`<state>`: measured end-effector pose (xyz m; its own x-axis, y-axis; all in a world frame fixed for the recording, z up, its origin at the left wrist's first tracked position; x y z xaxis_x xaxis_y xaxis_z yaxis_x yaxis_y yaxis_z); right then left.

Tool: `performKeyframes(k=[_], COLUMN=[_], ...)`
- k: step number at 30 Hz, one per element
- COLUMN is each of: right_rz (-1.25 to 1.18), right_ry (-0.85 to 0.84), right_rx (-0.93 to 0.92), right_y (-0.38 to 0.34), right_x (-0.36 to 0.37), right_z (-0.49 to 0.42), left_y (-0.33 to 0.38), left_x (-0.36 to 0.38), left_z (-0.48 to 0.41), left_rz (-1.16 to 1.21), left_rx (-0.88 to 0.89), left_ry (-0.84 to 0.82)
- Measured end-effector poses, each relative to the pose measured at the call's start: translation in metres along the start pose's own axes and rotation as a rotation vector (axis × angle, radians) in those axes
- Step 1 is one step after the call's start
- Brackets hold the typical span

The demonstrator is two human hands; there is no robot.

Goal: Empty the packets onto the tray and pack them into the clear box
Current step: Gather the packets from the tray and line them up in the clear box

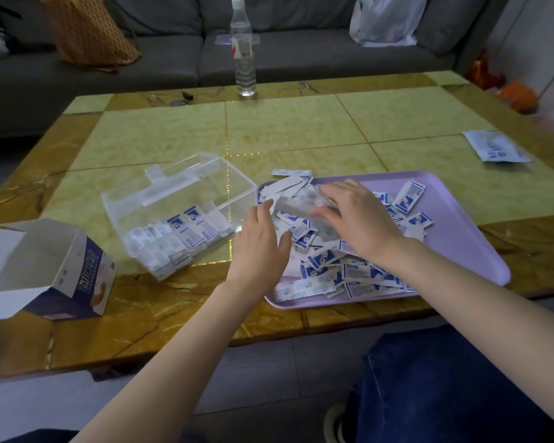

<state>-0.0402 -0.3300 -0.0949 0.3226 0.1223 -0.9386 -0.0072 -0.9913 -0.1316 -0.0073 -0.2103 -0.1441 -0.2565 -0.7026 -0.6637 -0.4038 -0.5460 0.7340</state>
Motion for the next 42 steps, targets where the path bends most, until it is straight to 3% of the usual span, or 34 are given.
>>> performKeyframes(k=[5, 12, 17, 21, 25, 35, 39, 42], right_rz=[0.02, -0.109, -0.103, -0.136, -0.105, -0.172, -0.032, -0.12], right_ry=[-0.162, -0.408, -0.409, -0.342, -0.315, -0.115, -0.187, -0.329], right_rx=[-0.061, -0.006, 0.037, 0.058, 0.054, 0.018, 0.092, 0.065], right_y=[-0.013, -0.008, 0.003, 0.003, -0.002, -0.015, 0.005, 0.001], right_x=[0.026, 0.066, 0.075, 0.069, 0.065, 0.034, 0.047, 0.064], right_z=[0.009, 0.027, 0.031, 0.028, 0.027, 0.023, 0.023, 0.033], left_y=[0.012, 0.011, -0.001, -0.005, -0.013, -0.012, -0.009, -0.009], left_x=[-0.008, 0.001, 0.004, 0.017, 0.031, 0.033, 0.033, 0.033], left_z=[0.004, 0.007, 0.009, 0.012, 0.014, 0.011, 0.011, 0.011], left_rz=[0.077, -0.066, -0.1, -0.085, -0.327, -0.44, -0.435, -0.418], left_rx=[0.084, 0.158, 0.099, 0.049, 0.047, 0.09, 0.111, 0.108], left_ry=[0.063, 0.02, 0.001, -0.113, -0.214, -0.198, -0.191, -0.189])
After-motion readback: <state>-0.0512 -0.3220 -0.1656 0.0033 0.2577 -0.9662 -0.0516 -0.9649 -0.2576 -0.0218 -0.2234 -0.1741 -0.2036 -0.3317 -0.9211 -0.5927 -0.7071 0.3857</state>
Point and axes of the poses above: each hand's wrist, its own z-axis away from the middle knuckle, its own x-axis out of the palm, y = z × x, the point moved 10 cm from there along -z, towards the middle knuckle, and after that the axes turned 13 degrees about z, right-handed, at the moved point
